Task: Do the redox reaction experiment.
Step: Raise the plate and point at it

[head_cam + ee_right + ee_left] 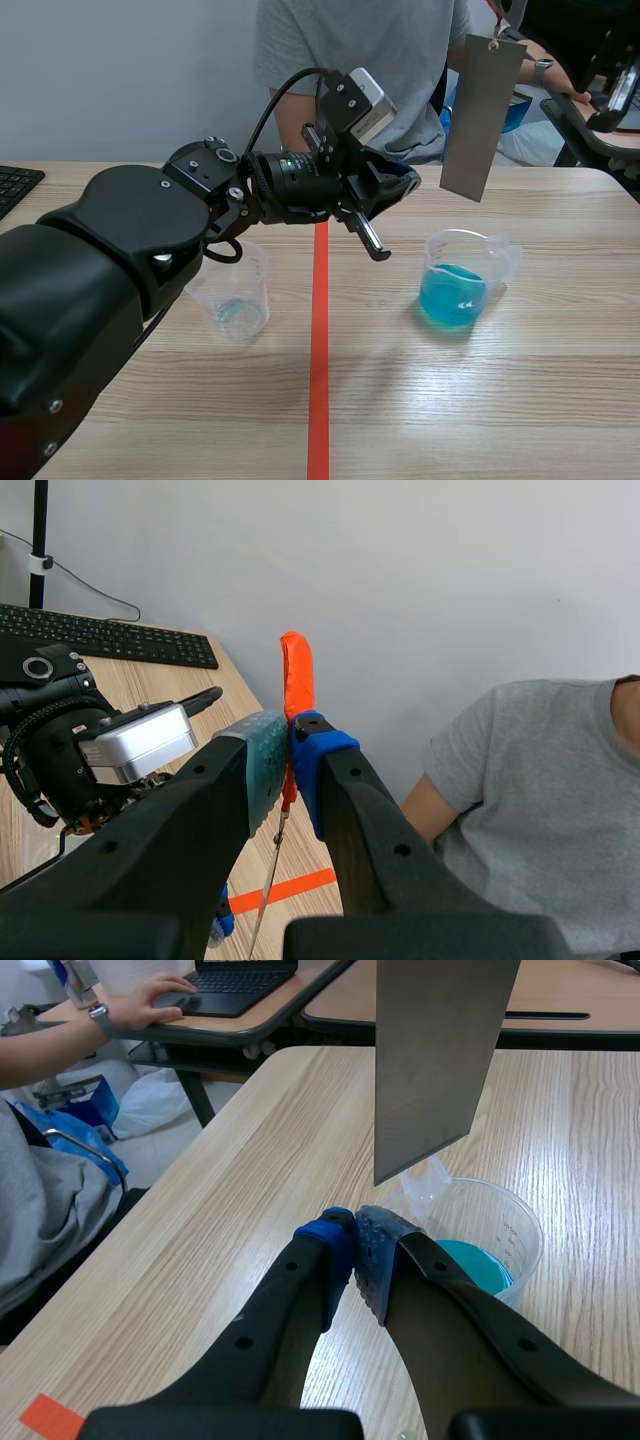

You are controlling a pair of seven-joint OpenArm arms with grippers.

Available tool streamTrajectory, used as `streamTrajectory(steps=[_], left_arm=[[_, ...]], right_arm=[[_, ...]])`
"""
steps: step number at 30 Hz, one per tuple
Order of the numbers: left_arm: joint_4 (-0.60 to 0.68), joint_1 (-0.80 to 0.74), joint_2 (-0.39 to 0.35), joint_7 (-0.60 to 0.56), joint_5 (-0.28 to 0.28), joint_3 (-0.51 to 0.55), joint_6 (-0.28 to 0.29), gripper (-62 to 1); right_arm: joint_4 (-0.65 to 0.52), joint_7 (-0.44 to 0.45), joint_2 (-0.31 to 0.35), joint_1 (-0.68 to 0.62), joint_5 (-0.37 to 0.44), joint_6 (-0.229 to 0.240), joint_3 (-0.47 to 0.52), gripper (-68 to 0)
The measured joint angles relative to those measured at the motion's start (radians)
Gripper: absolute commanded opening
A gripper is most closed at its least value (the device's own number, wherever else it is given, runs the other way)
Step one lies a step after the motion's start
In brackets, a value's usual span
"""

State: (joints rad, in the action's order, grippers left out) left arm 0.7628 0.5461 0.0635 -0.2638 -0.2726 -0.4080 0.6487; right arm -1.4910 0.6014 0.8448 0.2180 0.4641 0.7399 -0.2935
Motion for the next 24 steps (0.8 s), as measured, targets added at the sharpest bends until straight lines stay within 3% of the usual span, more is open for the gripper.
streamTrajectory(steps=[24], left_arm=[[0.000, 0.000, -0.003, 0.005, 0.012, 0.001, 0.001, -56.9]], right_arm=[[0.000, 0.000, 0.000, 0.000, 0.000, 0.000, 0.000, -66.5]])
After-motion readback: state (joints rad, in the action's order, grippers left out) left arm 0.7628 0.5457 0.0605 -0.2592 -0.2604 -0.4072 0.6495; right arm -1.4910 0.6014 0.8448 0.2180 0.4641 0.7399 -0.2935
